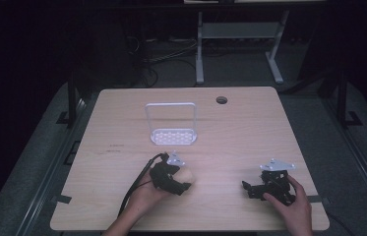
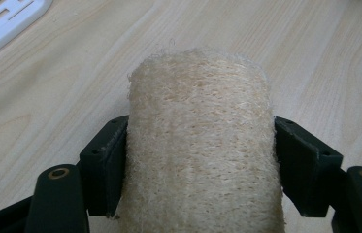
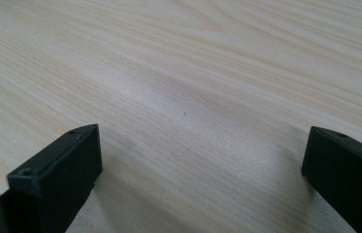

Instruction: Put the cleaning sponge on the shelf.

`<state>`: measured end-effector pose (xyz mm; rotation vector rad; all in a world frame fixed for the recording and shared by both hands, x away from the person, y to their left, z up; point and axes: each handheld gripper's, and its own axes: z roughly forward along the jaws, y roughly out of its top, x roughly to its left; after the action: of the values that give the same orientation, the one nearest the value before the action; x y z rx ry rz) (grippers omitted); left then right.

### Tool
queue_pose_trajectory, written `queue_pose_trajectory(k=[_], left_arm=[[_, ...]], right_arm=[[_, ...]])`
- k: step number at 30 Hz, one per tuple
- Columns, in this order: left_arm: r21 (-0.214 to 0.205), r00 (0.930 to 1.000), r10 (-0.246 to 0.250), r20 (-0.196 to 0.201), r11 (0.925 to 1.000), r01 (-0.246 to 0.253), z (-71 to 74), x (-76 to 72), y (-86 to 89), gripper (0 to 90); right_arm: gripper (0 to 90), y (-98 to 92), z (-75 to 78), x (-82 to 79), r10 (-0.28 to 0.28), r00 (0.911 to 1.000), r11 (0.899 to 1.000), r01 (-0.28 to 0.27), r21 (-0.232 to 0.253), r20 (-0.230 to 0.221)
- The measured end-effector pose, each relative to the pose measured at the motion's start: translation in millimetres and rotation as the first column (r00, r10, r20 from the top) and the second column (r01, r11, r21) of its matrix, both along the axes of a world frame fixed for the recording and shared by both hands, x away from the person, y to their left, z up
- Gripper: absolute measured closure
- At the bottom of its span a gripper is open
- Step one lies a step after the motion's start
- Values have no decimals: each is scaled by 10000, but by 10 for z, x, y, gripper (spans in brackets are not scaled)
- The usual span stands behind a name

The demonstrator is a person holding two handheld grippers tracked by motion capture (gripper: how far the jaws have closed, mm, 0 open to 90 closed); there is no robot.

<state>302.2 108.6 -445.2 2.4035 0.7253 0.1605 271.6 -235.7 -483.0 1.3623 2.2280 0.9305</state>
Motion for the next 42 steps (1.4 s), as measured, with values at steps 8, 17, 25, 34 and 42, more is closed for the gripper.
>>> queue_pose_trajectory(k=[8,17,25,34,42], left_arm=[[-186,10000,-26,12,9998,27,26,5,35,280],[-362,9999,-1,113,9993,5,61,22,111,281],[-464,9998,-48,212,9989,58,96,56,168,281],[-656,9993,153,345,9978,-130,166,183,284,281],[-664,9984,259,499,9975,-225,208,293,300,281]], right_arm=[[7,0,0,0,-1,10000,10000,1,-1,1],[7,0,0,0,0,10000,10000,0,-3,1],[7,0,0,0,0,10000,10000,0,1,-1],[7,0,0,0,0,10000,10000,0,2,1],[7,0,0,0,1,10000,10000,-1,1,0]])
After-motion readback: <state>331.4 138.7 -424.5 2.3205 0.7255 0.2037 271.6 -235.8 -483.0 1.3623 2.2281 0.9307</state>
